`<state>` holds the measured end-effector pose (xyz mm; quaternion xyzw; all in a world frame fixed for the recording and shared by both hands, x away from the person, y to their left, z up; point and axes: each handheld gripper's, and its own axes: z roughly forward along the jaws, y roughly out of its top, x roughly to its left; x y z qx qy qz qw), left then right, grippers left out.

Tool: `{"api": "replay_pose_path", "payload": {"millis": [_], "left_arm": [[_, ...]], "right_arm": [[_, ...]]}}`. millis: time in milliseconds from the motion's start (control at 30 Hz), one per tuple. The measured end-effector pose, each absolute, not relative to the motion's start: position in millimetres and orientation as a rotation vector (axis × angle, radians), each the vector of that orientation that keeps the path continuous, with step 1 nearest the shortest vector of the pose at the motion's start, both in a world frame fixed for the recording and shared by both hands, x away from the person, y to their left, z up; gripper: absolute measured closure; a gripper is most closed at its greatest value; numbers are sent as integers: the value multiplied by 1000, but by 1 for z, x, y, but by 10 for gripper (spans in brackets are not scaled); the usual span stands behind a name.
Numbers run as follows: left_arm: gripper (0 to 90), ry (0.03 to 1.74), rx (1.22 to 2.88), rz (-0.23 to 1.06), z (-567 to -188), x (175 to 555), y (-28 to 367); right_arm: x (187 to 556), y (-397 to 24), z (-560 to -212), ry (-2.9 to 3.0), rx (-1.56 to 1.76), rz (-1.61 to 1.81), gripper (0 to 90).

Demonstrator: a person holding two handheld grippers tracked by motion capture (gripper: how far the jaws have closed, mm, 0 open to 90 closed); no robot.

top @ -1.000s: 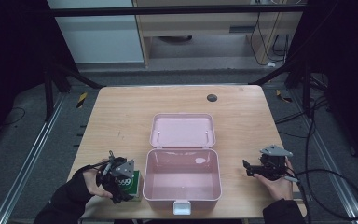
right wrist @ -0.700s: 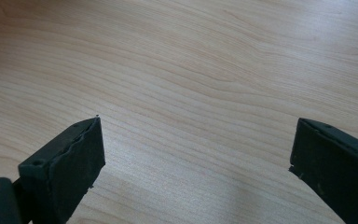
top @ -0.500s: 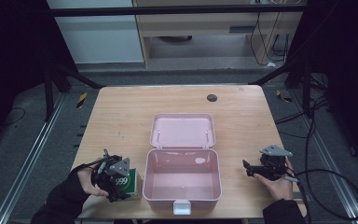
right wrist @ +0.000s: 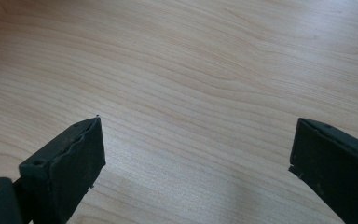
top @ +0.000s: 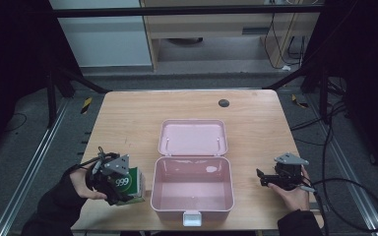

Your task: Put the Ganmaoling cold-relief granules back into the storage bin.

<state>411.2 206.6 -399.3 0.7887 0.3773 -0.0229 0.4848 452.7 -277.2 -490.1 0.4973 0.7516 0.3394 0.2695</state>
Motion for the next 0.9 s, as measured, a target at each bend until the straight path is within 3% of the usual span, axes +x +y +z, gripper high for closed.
{"api": "replay_pose_path", "payload": {"millis": [900], "left_arm": [[139,834,1948,-45,-333,411,200]], "right_arm": [[452,-277,-490,2023,1341,911,33]]}}
